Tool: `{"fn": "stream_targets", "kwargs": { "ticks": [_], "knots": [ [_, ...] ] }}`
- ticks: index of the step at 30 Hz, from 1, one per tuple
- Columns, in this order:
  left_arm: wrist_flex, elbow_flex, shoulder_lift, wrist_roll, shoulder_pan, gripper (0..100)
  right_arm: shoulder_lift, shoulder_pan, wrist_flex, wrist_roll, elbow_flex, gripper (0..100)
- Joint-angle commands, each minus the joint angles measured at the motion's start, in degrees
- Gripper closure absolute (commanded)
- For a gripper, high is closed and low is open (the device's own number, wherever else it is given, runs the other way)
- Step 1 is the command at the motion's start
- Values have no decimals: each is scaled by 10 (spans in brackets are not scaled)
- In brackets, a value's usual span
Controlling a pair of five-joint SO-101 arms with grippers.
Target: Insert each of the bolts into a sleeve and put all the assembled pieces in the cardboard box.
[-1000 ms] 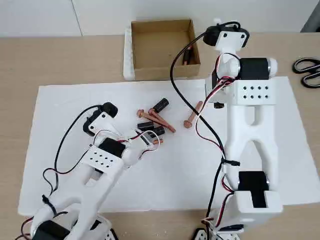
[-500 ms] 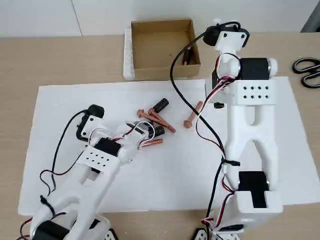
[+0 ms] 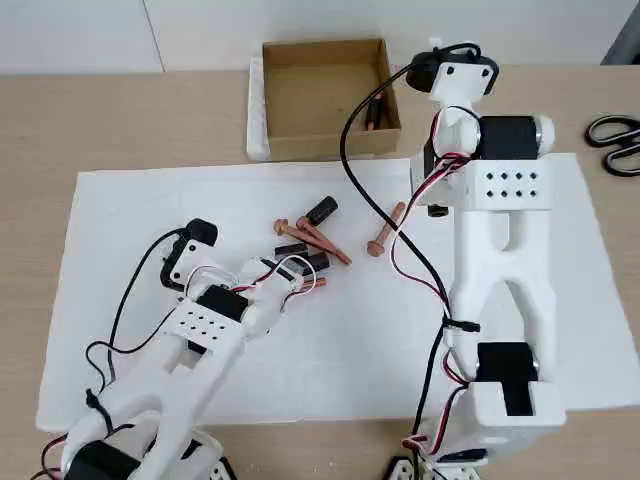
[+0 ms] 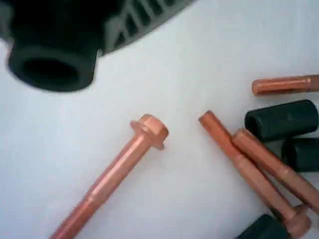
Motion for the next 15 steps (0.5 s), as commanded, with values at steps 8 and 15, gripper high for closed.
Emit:
{"fn": "stream_targets", "kwargs": {
  "ticks": [8, 15],
  "knots": [
    [-30, 13, 6, 4, -2, 829, -30, 3, 1, -5, -27, 995],
    [-76, 13, 48, 1, -39, 829, -30, 4, 4, -5, -27, 995]
  ]
}}
